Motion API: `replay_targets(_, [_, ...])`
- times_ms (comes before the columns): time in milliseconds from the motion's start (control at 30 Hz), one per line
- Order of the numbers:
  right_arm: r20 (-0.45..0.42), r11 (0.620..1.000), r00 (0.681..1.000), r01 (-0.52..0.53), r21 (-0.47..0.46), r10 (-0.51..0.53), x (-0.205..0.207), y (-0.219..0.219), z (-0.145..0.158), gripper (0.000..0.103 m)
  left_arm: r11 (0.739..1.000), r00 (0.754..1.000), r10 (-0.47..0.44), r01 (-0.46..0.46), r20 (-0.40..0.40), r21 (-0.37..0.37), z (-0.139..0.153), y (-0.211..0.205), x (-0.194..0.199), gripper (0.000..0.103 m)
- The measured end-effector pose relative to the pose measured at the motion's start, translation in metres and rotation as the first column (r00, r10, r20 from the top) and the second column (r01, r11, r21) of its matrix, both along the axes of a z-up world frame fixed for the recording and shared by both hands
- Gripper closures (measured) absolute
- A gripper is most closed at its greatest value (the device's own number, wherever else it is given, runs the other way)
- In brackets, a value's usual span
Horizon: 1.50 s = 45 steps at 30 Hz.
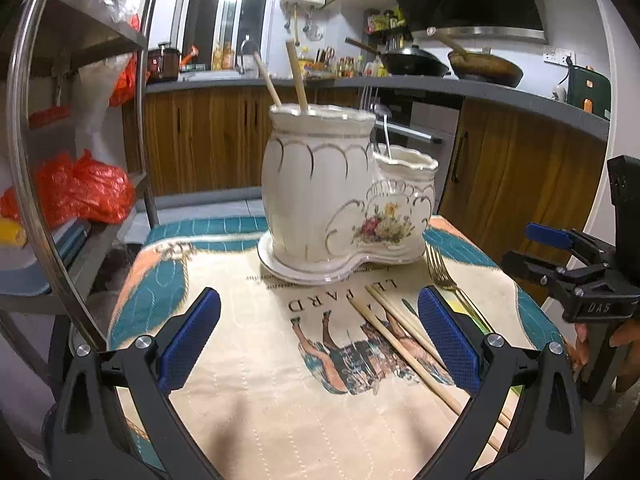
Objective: Organize utensils
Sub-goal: 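Withdraw both open grippers from the holder back over the table, then grasp the gold fork with the right gripper while the left grasps a wooden chopstick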
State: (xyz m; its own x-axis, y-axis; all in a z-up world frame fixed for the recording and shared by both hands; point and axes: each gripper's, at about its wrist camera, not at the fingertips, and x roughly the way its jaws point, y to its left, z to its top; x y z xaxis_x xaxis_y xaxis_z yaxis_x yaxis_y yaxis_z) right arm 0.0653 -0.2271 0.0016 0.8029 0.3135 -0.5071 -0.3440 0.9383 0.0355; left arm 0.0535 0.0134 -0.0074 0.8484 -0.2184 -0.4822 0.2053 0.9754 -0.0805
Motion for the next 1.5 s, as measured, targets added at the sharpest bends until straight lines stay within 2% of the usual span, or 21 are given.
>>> replay_targets(100, [-0.044, 1.0, 0.999, -0.01, -0.015, 0.01, 0.005, 0.001, -0.006, 0.005, 1.0, 0.998, -0.017, 0.018, -0.057, 0.007, -0.007, -0.004, 0.005, 0.006])
replay_targets(233, [-0.094, 1.0, 0.996, -0.011, -0.016, 0.01, 0.011, 0.0, -0.014, 0.005, 0.998, 0.991, -0.039, 0.046, -0.125, 0.052, -0.017, -0.013, 0.012, 0.006])
replay_targets(333, [-0.133, 1.0, 0.991, -0.015, -0.027, 0.011, 0.015, 0.0, -0.019, 0.005, 0.996, 0.989, -0.044, 0.055, -0.142, 0.074, -0.019, -0.02, 0.012, 0.006])
replay_targets(433, [-0.159, 0.999, 0.987, -0.021, -0.039, 0.015, 0.018, 0.0, -0.024, 0.005, 0.996, 0.983, -0.056, 0.068, -0.173, 0.064, -0.022, -0.026, 0.012, 0.006])
replay_targets(500, [-0.171, 0.999, 0.985, -0.026, -0.032, 0.02, 0.02, -0.001, -0.026, 0.005, 0.995, 0.978, -0.08, 0.09, -0.192, 0.048, -0.024, -0.03, 0.012, 0.006])
replay_targets(600, [-0.206, 0.999, 0.978, -0.043, -0.009, 0.04, 0.024, -0.002, -0.029, 0.008, 0.992, 0.975, -0.088, 0.104, -0.204, 0.069, -0.028, -0.037, 0.012, 0.007])
replay_targets(633, [-0.212, 0.999, 0.976, -0.048, 0.007, 0.048, 0.025, -0.003, -0.029, 0.011, 0.992, 0.974, -0.091, 0.107, -0.206, 0.072, -0.028, -0.039, 0.012, 0.009])
replay_targets(733, [-0.232, 0.999, 0.971, -0.045, 0.03, 0.05, 0.028, -0.005, -0.032, 0.036, 0.988, 0.971, -0.108, 0.128, -0.213, 0.081, -0.029, -0.045, 0.01, 0.014])
replay_targets(767, [-0.245, 0.999, 0.968, -0.04, 0.037, 0.048, 0.031, -0.006, -0.033, 0.041, 0.987, 0.971, -0.113, 0.135, -0.213, 0.091, -0.03, -0.048, 0.009, 0.014])
replay_targets(867, [-0.274, 0.997, 0.96, -0.04, 0.065, 0.056, 0.035, -0.006, -0.036, 0.054, 0.982, 0.969, -0.117, 0.146, -0.216, 0.123, -0.032, -0.057, 0.009, 0.02])
replay_targets(967, [-0.293, 0.997, 0.954, -0.047, 0.055, 0.061, 0.037, 0.001, -0.038, 0.063, 0.981, 0.966, -0.113, 0.146, -0.233, 0.129, -0.033, -0.062, 0.01, 0.027])
replay_targets(1133, [-0.326, 0.999, 0.944, -0.038, 0.035, 0.047, 0.043, 0.01, -0.043, 0.073, 0.976, 0.955, -0.091, 0.141, -0.282, 0.164, -0.041, -0.071, 0.015, 0.046])
replay_targets(1367, [-0.356, 1.0, 0.934, -0.02, 0.01, 0.022, 0.051, 0.016, -0.043, 0.075, 0.964, 0.954, -0.08, 0.148, -0.289, 0.222, -0.039, -0.083, 0.017, 0.055])
replay_targets(1500, [-0.363, 1.0, 0.932, -0.025, -0.01, 0.02, 0.056, 0.019, -0.043, 0.086, 0.956, 0.951, -0.096, 0.171, -0.295, 0.239, -0.037, -0.087, 0.019, 0.078])
